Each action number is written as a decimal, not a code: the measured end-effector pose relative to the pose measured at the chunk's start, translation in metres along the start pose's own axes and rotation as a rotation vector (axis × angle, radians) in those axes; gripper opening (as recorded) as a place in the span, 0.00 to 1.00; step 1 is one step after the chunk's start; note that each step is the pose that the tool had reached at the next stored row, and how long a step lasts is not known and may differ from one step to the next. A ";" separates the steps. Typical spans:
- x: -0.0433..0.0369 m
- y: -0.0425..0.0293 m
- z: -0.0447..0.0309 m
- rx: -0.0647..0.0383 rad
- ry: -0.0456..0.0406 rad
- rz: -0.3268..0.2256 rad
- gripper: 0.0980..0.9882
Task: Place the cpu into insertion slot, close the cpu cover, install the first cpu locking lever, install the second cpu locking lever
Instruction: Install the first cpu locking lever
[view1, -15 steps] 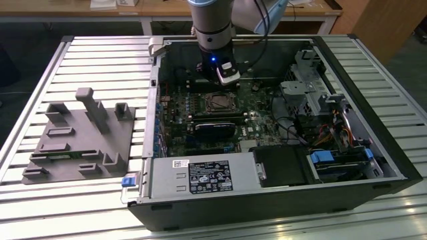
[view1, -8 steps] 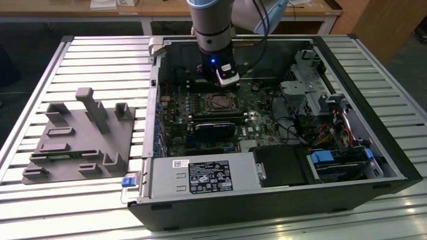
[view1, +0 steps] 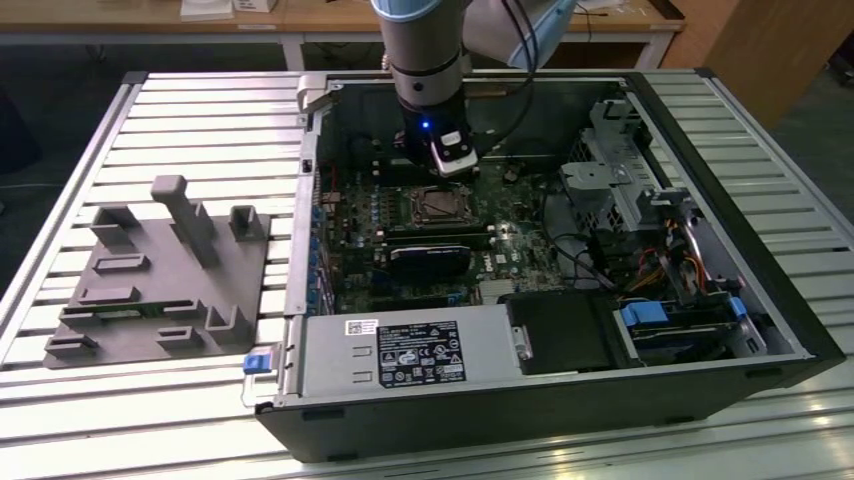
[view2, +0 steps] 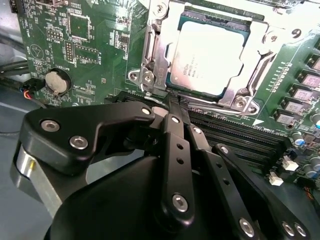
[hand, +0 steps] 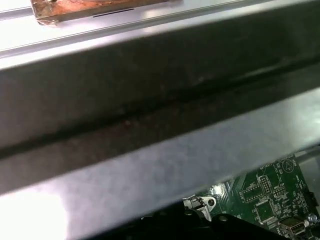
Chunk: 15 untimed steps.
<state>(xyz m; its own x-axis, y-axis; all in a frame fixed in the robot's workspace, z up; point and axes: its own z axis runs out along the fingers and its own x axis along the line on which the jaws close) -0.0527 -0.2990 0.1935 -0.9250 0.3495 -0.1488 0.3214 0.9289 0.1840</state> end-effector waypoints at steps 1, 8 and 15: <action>0.0000 0.0000 0.0000 0.000 -0.0002 0.001 0.01; -0.0005 0.0006 -0.0030 0.000 -0.0004 0.002 0.01; -0.0002 0.0022 -0.0045 0.000 -0.0005 0.002 0.01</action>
<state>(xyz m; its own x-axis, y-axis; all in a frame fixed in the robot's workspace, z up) -0.0527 -0.2975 0.1984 -0.9242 0.3517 -0.1488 0.3236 0.9281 0.1840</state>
